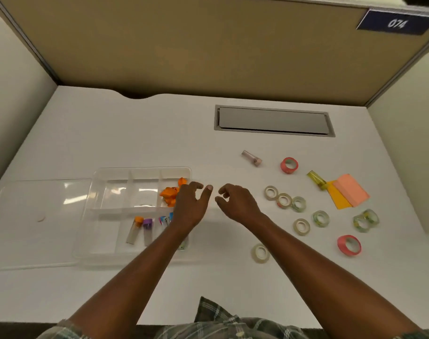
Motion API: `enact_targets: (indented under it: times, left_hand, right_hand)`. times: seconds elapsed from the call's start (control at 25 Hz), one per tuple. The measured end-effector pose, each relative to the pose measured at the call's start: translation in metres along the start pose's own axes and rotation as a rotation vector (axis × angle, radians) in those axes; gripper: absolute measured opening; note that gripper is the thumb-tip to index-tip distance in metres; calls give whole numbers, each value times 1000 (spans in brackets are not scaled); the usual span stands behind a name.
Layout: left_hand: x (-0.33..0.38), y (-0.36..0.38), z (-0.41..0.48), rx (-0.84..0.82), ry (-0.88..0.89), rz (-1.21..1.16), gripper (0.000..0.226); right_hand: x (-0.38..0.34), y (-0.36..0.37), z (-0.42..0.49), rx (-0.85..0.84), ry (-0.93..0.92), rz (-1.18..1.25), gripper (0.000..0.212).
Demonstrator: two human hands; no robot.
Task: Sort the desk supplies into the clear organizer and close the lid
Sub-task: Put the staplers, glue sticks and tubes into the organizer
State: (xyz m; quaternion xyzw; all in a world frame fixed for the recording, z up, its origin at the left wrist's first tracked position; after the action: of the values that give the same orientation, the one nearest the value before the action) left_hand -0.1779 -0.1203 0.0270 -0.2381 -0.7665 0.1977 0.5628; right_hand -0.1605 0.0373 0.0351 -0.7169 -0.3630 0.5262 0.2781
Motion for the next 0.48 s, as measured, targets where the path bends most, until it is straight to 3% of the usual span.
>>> enact_targets:
  times: [0.24, 0.48]
  left_hand:
    - [58, 110, 18, -208, 184, 252, 41]
    - [100, 180, 48, -231, 374, 603, 52]
  right_hand:
    - [136, -59, -40, 121, 180, -20, 32]
    - [239, -97, -75, 175, 329, -31, 33]
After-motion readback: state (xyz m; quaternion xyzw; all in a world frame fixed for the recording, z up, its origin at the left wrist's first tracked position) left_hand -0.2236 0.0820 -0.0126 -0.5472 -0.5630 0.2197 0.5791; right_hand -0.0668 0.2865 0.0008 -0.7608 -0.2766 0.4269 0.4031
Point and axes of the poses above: each hand's wrist, its own z-axis towards the middle knuckle, its own y-axis out of the palm, x = y × z, the point moved 9 cm from there along z, towards the middle knuckle, and after that the axes turned 5 degrees about -y, right-handed, at the moved point
